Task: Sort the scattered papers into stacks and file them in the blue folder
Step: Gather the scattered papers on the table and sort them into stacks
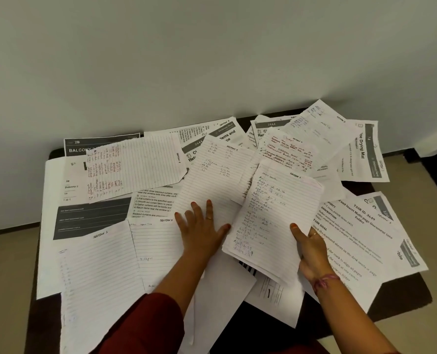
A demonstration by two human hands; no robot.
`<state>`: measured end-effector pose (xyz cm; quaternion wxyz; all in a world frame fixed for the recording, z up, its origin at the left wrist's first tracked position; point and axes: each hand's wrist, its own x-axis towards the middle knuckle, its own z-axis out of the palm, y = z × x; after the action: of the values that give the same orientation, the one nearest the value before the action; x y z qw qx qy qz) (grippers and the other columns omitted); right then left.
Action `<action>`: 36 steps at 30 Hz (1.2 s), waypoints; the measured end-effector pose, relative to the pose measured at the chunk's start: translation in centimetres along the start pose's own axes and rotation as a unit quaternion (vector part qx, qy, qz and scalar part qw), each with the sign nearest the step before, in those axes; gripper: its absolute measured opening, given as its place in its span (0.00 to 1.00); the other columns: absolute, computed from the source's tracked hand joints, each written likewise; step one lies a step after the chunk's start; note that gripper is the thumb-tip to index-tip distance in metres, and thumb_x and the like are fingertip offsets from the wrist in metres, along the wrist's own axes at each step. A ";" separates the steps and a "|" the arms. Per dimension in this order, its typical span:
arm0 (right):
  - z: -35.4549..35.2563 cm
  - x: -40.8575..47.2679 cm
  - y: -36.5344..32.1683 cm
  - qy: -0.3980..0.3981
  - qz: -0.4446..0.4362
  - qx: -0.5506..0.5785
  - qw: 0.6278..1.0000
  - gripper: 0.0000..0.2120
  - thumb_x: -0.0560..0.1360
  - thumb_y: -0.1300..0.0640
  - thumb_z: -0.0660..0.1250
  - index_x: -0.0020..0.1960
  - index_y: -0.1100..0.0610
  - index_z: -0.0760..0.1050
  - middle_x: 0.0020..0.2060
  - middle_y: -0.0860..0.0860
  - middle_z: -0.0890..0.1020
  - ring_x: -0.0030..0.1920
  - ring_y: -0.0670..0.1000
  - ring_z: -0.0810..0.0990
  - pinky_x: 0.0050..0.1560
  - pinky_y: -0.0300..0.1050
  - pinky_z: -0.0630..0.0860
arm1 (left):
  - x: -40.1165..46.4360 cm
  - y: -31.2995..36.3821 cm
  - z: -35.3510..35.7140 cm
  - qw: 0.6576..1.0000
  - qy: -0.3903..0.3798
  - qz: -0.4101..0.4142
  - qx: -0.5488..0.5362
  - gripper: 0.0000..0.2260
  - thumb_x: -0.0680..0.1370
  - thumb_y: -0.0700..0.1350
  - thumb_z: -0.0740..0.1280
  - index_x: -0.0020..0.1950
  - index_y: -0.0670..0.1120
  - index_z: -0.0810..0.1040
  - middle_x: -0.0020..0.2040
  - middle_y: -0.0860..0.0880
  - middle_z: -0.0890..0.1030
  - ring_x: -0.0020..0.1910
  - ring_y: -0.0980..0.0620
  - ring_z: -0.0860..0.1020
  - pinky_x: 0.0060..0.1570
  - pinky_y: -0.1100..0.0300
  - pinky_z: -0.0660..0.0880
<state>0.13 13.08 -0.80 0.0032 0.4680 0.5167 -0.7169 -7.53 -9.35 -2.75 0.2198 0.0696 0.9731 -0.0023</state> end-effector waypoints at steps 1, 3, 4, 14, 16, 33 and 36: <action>0.0 0.0 0.0 0.001 0.001 0.001 1.000 0.12 0.77 0.61 0.66 0.61 0.58 0.75 0.55 0.56 0.82 0.54 0.56 0.81 0.57 0.53 0.76 | 0.1 0.0 0.1 1.000 0.002 0.000 -0.001 0.38 0.77 0.69 0.45 0.78 0.49 0.39 0.77 0.37 0.47 0.75 0.38 0.52 0.70 0.36 0.40; -0.1 0.0 0.1 0.003 0.003 0.002 1.000 0.12 0.77 0.61 0.66 0.60 0.59 0.76 0.55 0.56 0.82 0.55 0.55 0.81 0.59 0.53 0.76 | 0.0 -0.1 0.1 1.000 -0.002 -0.001 -0.006 0.37 0.77 0.69 0.45 0.78 0.50 0.40 0.77 0.38 0.48 0.75 0.38 0.52 0.70 0.36 0.40; -0.1 0.1 0.1 0.003 0.002 0.000 1.000 0.12 0.77 0.61 0.66 0.60 0.58 0.76 0.55 0.56 0.82 0.55 0.55 0.81 0.59 0.53 0.76 | 0.0 -0.1 0.0 1.000 -0.004 -0.001 -0.011 0.37 0.77 0.69 0.45 0.79 0.50 0.41 0.77 0.38 0.48 0.75 0.39 0.52 0.71 0.37 0.40; -0.3 0.3 0.4 0.006 -0.002 -0.016 1.000 0.14 0.77 0.60 0.67 0.62 0.60 0.75 0.55 0.56 0.82 0.55 0.56 0.81 0.60 0.54 0.76 | 4.7 -2.9 -3.7 0.981 0.103 -0.097 -0.134 0.32 0.77 0.62 0.61 0.68 0.36 0.67 0.63 0.36 0.72 0.62 0.38 0.71 0.63 0.45 0.65; -0.3 0.3 0.4 0.004 -0.004 -0.015 1.000 0.15 0.77 0.60 0.66 0.63 0.60 0.75 0.55 0.56 0.82 0.55 0.55 0.81 0.59 0.52 0.76 | 5.8 -3.4 -4.7 0.978 0.087 -0.117 -0.148 0.33 0.77 0.62 0.60 0.69 0.36 0.65 0.63 0.38 0.71 0.62 0.39 0.70 0.61 0.46 0.67; 1.6 0.4 -0.2 -0.035 0.006 -0.003 0.999 0.14 0.77 0.59 0.67 0.61 0.60 0.76 0.54 0.56 0.83 0.55 0.56 0.82 0.54 0.52 0.79 | 5.5 -3.7 -8.9 0.869 0.110 -0.078 -0.476 0.12 0.81 0.45 0.61 0.58 0.37 0.75 0.50 0.45 0.76 0.50 0.48 0.75 0.46 0.61 0.65; 3.1 -0.2 -0.7 -0.073 0.003 0.016 0.997 0.13 0.77 0.60 0.66 0.62 0.59 0.76 0.54 0.55 0.83 0.53 0.53 0.83 0.44 0.43 0.81 | 4.1 -4.1 -10.6 0.846 0.170 -0.064 -0.501 0.13 0.83 0.45 0.58 0.63 0.39 0.74 0.51 0.49 0.75 0.50 0.53 0.72 0.47 0.63 0.65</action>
<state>-2.13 11.03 -0.01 0.0357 0.4164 0.5022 -0.7571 -16.29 -12.48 4.97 0.0551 -0.1134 0.8666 0.4828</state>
